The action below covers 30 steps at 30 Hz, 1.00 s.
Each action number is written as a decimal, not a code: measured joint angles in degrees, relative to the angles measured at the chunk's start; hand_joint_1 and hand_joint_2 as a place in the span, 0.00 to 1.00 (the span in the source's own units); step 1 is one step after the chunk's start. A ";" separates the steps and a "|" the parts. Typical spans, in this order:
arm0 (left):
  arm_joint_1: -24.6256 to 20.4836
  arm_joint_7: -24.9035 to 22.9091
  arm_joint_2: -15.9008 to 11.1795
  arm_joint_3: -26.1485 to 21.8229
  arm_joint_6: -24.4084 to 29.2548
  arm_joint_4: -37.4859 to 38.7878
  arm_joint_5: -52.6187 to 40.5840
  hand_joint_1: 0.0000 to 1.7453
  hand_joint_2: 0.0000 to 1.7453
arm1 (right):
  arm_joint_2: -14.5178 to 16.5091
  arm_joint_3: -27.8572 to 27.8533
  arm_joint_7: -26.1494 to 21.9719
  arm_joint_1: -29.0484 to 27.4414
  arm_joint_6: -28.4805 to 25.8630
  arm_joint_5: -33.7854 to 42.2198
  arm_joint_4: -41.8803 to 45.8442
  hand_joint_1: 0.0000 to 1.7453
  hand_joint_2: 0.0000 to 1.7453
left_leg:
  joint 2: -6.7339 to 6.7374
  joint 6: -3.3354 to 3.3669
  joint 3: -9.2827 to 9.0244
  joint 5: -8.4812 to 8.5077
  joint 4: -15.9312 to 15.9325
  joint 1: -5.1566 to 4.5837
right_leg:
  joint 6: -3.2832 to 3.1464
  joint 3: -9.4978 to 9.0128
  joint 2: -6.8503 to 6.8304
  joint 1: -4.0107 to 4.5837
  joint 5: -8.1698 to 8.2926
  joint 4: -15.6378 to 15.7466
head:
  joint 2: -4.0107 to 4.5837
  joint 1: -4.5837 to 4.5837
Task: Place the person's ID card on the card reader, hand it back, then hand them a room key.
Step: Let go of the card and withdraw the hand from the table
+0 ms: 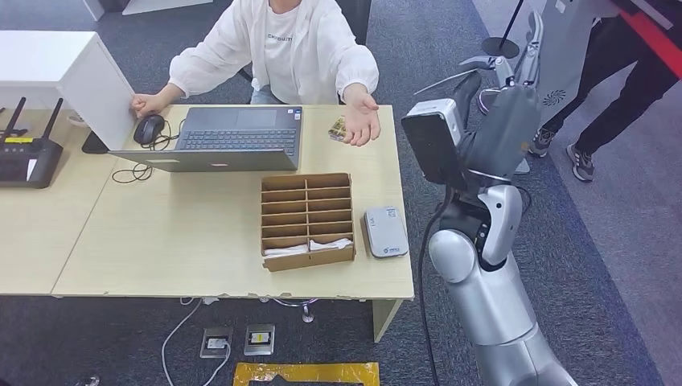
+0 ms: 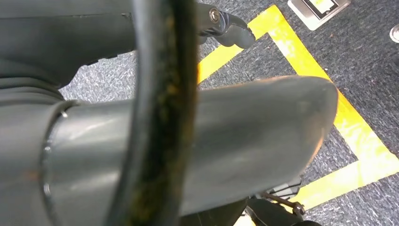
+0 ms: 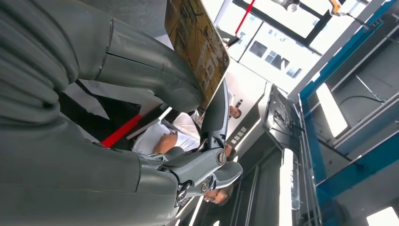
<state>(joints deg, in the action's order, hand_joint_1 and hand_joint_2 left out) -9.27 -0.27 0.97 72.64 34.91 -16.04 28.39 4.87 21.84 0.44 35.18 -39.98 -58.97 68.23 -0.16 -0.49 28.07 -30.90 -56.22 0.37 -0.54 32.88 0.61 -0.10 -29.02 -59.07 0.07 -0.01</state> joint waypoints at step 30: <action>-0.57 -0.50 0.31 -0.03 -0.26 0.00 -1.14 0.00 0.00 | 6.86 5.22 -2.58 9.87 1.17 11.43 -28.29 1.00 1.00 | -0.15 0.00 0.06 0.00 0.00 0.01 | 0.00 0.03 -0.11 0.01 0.00 -0.01 | 0.00 0.02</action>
<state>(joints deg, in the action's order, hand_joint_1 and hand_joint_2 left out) -9.84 -0.77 1.28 72.61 34.64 -16.04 27.25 11.73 27.06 -2.14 45.06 -38.80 -47.54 39.94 -0.31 -0.49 28.13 -30.89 -56.22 0.38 -0.54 32.91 0.50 -0.09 -29.02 -59.08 0.07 0.01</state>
